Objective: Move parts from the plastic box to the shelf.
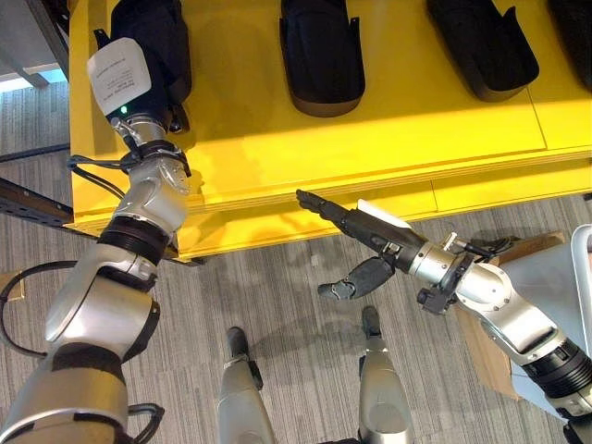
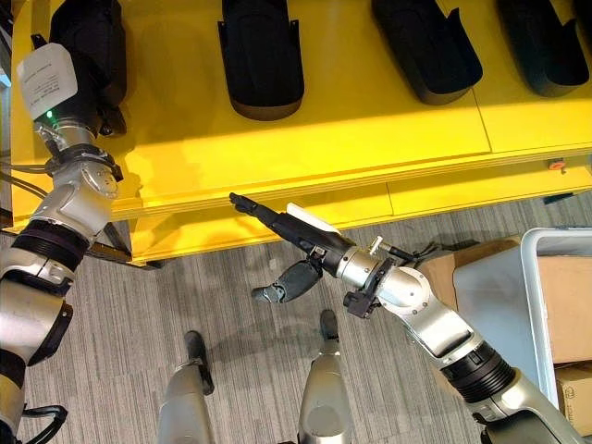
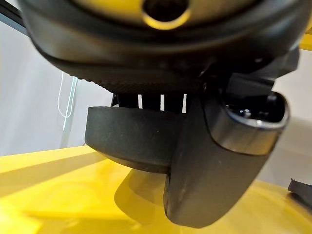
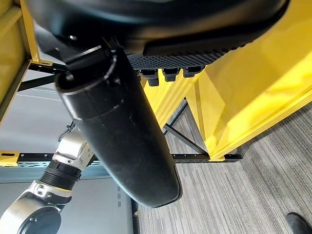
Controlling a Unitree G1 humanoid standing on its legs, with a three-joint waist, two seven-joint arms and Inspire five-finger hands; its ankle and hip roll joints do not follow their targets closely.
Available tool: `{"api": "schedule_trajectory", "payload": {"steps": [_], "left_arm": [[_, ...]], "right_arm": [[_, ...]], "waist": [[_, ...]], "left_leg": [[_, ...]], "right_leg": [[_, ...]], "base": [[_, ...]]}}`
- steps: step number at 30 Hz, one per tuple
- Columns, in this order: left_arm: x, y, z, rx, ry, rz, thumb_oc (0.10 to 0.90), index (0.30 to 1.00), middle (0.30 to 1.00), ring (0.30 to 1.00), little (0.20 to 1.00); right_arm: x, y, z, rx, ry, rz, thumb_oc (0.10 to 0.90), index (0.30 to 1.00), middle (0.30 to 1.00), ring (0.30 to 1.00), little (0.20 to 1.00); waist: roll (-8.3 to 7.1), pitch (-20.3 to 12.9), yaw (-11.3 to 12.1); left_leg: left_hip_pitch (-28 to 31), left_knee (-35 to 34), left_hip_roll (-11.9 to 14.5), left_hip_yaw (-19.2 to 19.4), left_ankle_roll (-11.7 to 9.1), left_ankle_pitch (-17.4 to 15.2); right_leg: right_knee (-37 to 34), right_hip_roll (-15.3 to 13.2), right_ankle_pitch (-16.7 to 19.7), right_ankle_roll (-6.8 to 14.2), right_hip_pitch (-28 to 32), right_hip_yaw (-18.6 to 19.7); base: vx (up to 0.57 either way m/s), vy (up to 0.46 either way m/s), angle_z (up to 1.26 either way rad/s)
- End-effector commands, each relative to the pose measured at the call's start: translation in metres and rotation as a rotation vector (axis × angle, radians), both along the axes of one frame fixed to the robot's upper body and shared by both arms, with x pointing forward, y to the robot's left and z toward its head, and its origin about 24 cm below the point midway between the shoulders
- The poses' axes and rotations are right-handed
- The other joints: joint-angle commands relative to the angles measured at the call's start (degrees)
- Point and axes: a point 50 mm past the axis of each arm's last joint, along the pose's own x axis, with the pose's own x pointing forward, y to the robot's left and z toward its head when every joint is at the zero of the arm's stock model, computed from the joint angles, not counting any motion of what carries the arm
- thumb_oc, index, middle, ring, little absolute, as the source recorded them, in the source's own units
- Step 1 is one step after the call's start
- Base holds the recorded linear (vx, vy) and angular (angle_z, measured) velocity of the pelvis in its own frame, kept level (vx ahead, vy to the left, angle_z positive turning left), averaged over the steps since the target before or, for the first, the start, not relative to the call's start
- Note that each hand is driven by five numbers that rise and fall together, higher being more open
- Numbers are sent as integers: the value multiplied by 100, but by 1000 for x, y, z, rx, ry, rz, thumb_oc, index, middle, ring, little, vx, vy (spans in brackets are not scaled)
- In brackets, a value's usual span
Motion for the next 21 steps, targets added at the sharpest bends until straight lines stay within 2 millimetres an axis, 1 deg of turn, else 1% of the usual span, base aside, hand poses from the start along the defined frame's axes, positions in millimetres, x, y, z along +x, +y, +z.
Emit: {"api": "schedule_trajectory", "payload": {"steps": [1, 2, 3, 4, 8, 12, 17, 21], "left_arm": [[-9, 16, 16, -15, -122, 49, 400, 300, 300, 300, 300], [-10, 16, 12, -16, -136, 49, 706, 728, 728, 728, 728], [-10, 16, 11, -24, -131, 46, 900, 1000, 1000, 1000, 1000], [-9, 14, 5, -34, -119, 44, 900, 1000, 1000, 1000, 1000], [-8, 13, 0, -57, -101, 41, 900, 1000, 1000, 1000, 1000], [-7, 5, -9, -99, -80, -13, 900, 1000, 1000, 1000, 1000], [-5, -1, -14, -111, -31, -69, 900, 1000, 1000, 1000, 1000], [-6, -7, -18, -94, -26, -108, 900, 1000, 1000, 1000, 1000]], "right_arm": [[-9, 10, 32, 176, -141, 71, 900, 1000, 1000, 1000, 1000], [-9, 11, 32, 174, -144, 72, 900, 1000, 1000, 1000, 1000], [-9, 11, 32, 175, -144, 71, 900, 1000, 1000, 1000, 1000], [-9, 12, 33, 182, -143, 68, 900, 1000, 1000, 1000, 1000], [-8, 13, 33, 185, -145, 62, 900, 1000, 1000, 1000, 1000], [-8, 14, 32, 179, -149, 61, 900, 1000, 1000, 1000, 1000], [-7, 12, 33, 180, -153, 49, 900, 1000, 1000, 1000, 1000], [-7, 11, 34, 175, -158, 40, 900, 1000, 1000, 1000, 1000]], "waist": [[-156, -618, 70], [-167, -615, 93], [-167, -615, 96], [-179, -607, 121], [-199, -606, 139], [-184, -595, 170], [-175, -597, 193], [-150, -582, 216]], "left_leg": [[-604, -79, -112, 0, 283, 150], [-616, -70, -112, -16, 279, 152], [-615, -70, -116, -20, 283, 148], [-622, -63, -116, -36, 281, 148], [-654, -17, -112, -62, 290, 142], [-631, -35, -118, -68, 294, 136], [-642, -4, -130, -85, 310, 119], [-639, -3, -135, -99, 314, 122]], "right_leg": [[508, 458, -1431, -605, 914, 55], [520, 460, -1440, -609, 914, 46], [518, 461, -1445, -611, 924, 47], [527, 459, -1451, -611, 926, 36], [538, 471, -1468, -620, 944, 25], [542, 470, -1478, -626, 951, 2], [535, 467, -1489, -631, 976, -14], [563, 463, -1501, -640, 967, -25]], "base": [[0, 0, 0], [0, 0, 0], [-3, -44, 0], [1, -38, 0], [0, -22, 1], [1, 0, 1], [0, 0, 0], [0, 0, 0]]}}
